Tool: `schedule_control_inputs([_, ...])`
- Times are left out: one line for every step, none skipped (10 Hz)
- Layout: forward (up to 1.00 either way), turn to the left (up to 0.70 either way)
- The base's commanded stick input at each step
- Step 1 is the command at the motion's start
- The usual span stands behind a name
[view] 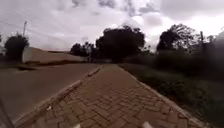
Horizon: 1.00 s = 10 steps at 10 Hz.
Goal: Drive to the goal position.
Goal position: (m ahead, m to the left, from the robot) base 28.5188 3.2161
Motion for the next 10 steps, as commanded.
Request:
schedule_control_inputs([0.50, 0.00])
schedule_control_inputs([0.50, 0.00])
schedule_control_inputs([0.50, 0.00])
schedule_control_inputs([0.50, 0.00])
schedule_control_inputs([0.50, 0.00])
schedule_control_inputs([0.50, 0.00])
schedule_control_inputs([0.50, 0.00])
schedule_control_inputs([0.50, 0.00])
schedule_control_inputs([0.50, 0.00])
schedule_control_inputs([0.50, 0.00])
